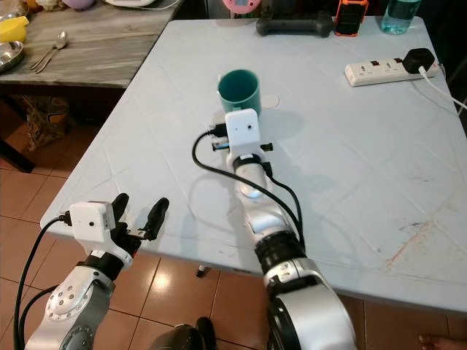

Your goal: Setting the table

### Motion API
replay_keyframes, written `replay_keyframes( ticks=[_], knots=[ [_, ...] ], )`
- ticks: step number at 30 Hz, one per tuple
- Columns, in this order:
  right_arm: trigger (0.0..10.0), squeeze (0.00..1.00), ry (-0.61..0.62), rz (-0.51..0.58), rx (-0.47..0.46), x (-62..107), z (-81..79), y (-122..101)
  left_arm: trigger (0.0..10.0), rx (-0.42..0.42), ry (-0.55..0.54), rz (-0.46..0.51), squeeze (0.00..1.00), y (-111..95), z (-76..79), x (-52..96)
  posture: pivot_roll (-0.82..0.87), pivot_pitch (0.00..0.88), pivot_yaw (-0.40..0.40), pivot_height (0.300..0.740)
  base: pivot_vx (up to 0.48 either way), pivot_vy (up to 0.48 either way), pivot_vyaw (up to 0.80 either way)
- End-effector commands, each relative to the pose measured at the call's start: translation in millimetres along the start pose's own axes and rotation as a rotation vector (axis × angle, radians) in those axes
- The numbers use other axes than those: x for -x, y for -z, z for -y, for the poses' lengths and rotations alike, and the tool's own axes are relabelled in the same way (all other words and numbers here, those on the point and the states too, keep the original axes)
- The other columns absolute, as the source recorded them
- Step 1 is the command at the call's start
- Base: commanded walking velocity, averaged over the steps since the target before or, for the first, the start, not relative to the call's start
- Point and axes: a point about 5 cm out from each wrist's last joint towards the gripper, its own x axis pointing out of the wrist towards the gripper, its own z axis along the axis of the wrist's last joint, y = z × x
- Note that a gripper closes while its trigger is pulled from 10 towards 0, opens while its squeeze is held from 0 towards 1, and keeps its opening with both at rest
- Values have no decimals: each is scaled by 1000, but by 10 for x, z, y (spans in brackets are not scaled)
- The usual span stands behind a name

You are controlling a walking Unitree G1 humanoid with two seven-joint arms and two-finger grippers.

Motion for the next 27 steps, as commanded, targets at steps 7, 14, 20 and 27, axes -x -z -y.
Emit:
replay_keyframes(
  ticks=[7,14,20,27],
  knots=[
    [0,0,-26,133,65,286,201,-137,10000,-38,-98,39,0,-60,-154,-91,-118,177,116,740,0,0,0],
    [0,0,9,138,85,528,474,-157,10000,-62,-152,46,0,-48,-254,-123,-155,146,115,740,0,0,0],
    [3490,0,49,95,94,723,696,-146,10000,-70,-204,37,0,-8,-333,-117,-171,127,112,740,0,0,0],
    [10000,0,67,11,95,883,789,-49,10000,-85,-244,18,0,71,-391,-96,-186,116,109,740,0,0,-60]
  ],
)
